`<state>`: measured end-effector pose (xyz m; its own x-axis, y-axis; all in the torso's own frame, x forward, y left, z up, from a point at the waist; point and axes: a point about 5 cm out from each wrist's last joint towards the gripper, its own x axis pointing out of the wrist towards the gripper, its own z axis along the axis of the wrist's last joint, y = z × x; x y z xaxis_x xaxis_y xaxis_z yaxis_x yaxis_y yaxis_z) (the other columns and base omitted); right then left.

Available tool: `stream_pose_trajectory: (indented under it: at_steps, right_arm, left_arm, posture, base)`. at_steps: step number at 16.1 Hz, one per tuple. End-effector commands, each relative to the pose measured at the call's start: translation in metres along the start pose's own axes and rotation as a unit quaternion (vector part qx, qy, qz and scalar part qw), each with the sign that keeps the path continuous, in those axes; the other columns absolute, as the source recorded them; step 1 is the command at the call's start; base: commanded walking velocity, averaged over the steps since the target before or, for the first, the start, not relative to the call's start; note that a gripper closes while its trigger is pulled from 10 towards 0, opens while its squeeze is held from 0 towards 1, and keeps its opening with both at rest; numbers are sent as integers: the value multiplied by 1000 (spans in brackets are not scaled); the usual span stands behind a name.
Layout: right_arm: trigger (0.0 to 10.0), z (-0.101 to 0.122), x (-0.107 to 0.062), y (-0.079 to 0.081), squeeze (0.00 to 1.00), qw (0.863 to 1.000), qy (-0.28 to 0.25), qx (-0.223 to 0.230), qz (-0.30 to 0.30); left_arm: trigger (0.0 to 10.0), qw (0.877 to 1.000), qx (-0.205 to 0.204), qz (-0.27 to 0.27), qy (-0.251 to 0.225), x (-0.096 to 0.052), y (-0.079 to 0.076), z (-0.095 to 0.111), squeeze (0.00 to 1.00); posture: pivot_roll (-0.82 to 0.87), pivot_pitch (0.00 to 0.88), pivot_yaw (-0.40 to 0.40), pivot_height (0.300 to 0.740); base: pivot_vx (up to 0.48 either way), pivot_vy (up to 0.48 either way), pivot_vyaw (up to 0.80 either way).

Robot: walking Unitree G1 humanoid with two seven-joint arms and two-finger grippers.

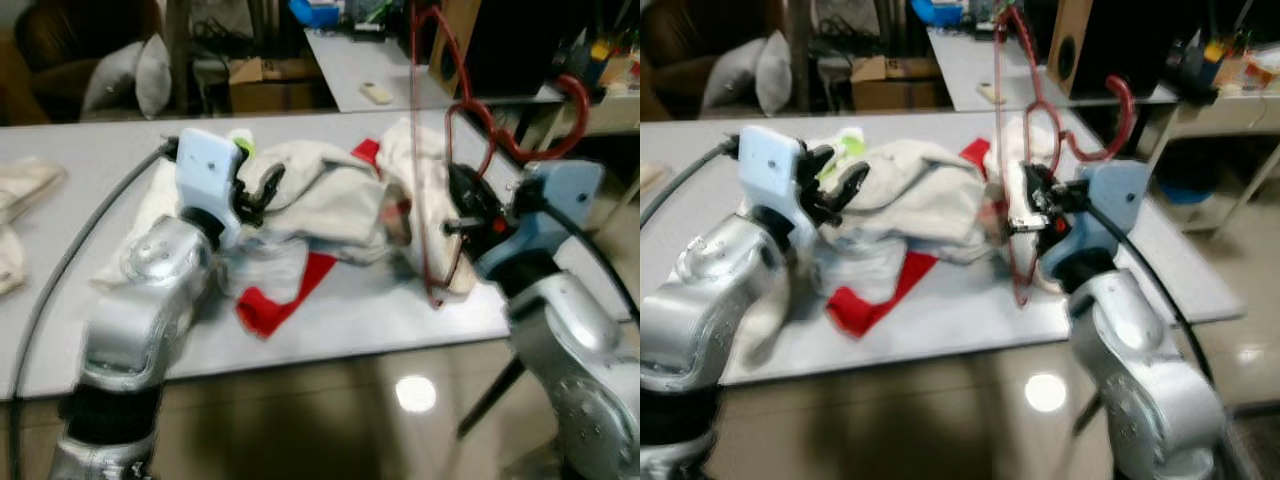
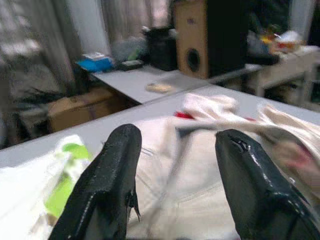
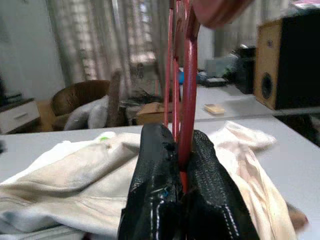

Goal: Hang hanger

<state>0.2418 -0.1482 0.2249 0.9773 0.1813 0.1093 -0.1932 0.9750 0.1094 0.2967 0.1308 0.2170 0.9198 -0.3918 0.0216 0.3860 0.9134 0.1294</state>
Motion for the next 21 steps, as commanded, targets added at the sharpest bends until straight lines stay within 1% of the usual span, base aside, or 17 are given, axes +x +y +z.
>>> stream_pose_trajectory:
  at_steps: [1,7,11,14,21]
  right_arm:
    - [10000,1,0,2,0,1000,-4,3,0]
    - [10000,-2,1,2,0,1000,2,9,2]
    - [10000,-6,2,4,0,1000,6,12,5]
    - [10000,-11,2,3,0,1000,16,10,10]
    - [10000,-23,0,7,0,999,35,10,19]
  left_arm:
    - [10000,1000,10,11,0,-1,6,2,0]
    - [10000,1000,16,15,5,-3,8,0,0]
    - [10000,1000,11,16,7,-4,9,-1,0]
    - [10000,1000,5,13,10,-3,8,-3,0]
    - [10000,1000,7,3,20,-4,7,-8,0]
  posture:
    - [-52,4,22,740]
    - [-40,5,14,740]
    - [-37,0,16,740]
    - [-27,0,20,740]
    - [-29,0,24,740]
  base:
    - [0,398,0]
    - [0,401,0]
    - [0,401,0]
    - [0,401,0]
    - [0,380,0]
